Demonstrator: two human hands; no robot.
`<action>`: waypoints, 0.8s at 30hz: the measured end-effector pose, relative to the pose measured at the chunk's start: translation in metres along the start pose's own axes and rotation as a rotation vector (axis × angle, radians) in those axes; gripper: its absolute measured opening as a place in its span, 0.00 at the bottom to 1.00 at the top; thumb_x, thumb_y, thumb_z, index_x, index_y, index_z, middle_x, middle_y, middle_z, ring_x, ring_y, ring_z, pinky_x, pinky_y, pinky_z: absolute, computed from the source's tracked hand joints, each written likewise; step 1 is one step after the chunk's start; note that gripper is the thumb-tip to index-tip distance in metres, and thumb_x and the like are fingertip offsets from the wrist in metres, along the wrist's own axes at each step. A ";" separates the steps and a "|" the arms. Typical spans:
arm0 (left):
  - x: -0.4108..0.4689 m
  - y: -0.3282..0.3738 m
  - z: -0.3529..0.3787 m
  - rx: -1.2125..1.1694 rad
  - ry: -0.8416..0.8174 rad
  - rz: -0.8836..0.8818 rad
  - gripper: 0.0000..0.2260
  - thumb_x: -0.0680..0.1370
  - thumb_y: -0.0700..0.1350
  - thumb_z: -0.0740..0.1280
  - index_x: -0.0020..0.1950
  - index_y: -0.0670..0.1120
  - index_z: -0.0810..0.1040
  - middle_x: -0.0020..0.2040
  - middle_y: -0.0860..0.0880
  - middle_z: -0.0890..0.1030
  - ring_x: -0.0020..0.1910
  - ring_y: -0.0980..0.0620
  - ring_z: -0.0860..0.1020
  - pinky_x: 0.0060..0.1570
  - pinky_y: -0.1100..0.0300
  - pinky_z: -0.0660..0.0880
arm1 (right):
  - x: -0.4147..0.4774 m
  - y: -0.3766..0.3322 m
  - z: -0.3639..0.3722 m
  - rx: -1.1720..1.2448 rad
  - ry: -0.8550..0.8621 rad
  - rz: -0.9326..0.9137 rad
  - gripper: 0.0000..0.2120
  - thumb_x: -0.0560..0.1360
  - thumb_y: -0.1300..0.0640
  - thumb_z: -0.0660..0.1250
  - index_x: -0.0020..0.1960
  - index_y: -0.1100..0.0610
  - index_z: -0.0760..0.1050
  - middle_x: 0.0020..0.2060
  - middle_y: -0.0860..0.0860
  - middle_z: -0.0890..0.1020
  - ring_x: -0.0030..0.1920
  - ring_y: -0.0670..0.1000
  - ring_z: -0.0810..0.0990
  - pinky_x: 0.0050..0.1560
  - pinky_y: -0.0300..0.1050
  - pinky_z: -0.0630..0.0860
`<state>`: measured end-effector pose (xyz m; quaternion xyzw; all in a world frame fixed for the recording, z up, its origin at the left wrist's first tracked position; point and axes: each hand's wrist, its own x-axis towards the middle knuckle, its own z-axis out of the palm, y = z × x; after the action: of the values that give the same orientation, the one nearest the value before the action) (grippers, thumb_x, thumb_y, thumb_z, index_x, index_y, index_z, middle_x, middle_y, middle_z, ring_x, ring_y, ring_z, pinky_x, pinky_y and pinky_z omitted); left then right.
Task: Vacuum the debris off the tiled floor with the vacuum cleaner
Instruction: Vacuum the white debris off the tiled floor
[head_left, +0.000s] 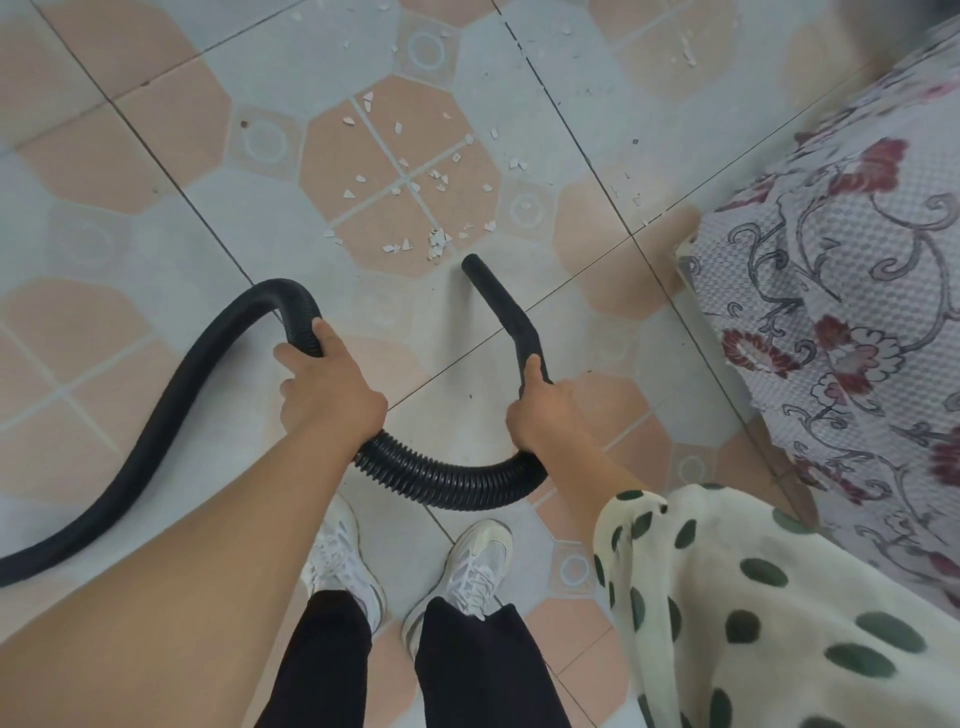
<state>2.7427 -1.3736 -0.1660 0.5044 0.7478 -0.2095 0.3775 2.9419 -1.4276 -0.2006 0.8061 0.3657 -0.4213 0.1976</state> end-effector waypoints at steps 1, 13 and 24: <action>0.003 -0.005 -0.005 -0.001 0.004 -0.008 0.42 0.73 0.41 0.66 0.77 0.48 0.40 0.68 0.37 0.52 0.47 0.39 0.71 0.42 0.51 0.71 | 0.000 -0.009 0.001 -0.021 0.003 -0.021 0.34 0.80 0.58 0.57 0.80 0.47 0.43 0.60 0.61 0.65 0.35 0.54 0.70 0.42 0.50 0.72; 0.019 -0.038 -0.036 0.022 -0.010 -0.034 0.44 0.72 0.40 0.67 0.77 0.47 0.40 0.68 0.38 0.51 0.49 0.38 0.72 0.42 0.51 0.73 | -0.009 -0.058 0.011 -0.090 -0.028 -0.073 0.32 0.81 0.56 0.56 0.79 0.47 0.44 0.60 0.61 0.65 0.36 0.55 0.71 0.43 0.49 0.72; 0.033 -0.062 -0.057 0.049 -0.021 -0.020 0.44 0.72 0.41 0.67 0.77 0.47 0.39 0.69 0.37 0.50 0.51 0.39 0.71 0.48 0.50 0.73 | -0.009 -0.102 0.018 -0.193 0.003 -0.148 0.32 0.80 0.55 0.58 0.79 0.47 0.45 0.59 0.60 0.67 0.39 0.56 0.72 0.42 0.49 0.72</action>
<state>2.6590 -1.3392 -0.1602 0.5036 0.7435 -0.2370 0.3708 2.8513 -1.3761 -0.2043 0.7549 0.4633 -0.3962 0.2419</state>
